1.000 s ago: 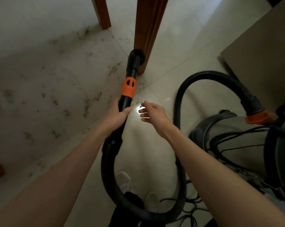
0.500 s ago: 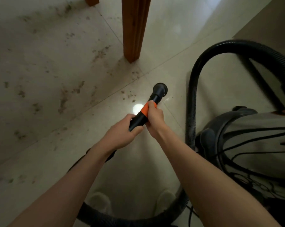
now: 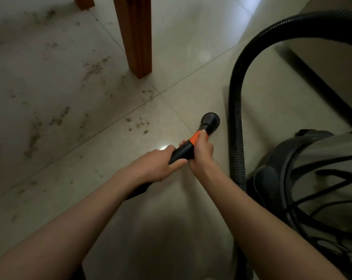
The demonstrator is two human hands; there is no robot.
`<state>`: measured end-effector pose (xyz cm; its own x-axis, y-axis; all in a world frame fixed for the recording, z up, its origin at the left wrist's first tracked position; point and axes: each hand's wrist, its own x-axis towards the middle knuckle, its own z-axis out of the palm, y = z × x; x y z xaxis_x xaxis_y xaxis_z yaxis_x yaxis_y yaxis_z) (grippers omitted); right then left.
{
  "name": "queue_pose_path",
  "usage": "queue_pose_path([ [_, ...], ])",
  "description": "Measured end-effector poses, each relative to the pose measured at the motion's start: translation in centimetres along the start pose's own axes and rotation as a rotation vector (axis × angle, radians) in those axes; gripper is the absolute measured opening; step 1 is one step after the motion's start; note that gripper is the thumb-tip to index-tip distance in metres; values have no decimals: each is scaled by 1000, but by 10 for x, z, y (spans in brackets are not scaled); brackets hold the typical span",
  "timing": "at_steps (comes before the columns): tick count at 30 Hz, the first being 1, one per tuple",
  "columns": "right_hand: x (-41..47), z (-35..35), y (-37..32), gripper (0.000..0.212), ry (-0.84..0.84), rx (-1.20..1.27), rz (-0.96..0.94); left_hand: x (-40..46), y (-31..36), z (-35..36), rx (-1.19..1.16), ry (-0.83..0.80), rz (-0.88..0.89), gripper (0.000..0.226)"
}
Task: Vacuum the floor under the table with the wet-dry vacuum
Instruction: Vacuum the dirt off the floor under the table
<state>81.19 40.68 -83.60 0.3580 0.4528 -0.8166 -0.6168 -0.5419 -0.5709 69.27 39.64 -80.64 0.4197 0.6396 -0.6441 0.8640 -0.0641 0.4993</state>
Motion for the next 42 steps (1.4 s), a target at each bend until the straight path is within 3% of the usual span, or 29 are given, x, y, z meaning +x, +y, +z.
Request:
queue_pose_path([
  [9,24,-25,-8,26,55,79,-65,16,25,14,78,-17,68,44],
  [14,9,-3,-1,24,-68,-19,-45,-6,6,2,-132,-67,-21,44],
  [19,-6,47,11,17,-247,-157,18,-36,-22,-22,-215,22,-94,45],
  [26,-23,61,32,22,-248,-274,47,-61,-48,-10,-321,55,-80,42],
  [34,-40,48,31,23,-309,-443,99,-75,-29,19,-481,116,-98,47],
  [38,-40,41,43,32,-309,-466,98,-81,-33,34,-483,144,-127,52],
  [42,-43,35,46,27,-327,-420,85,-85,-32,37,-472,125,-81,51],
])
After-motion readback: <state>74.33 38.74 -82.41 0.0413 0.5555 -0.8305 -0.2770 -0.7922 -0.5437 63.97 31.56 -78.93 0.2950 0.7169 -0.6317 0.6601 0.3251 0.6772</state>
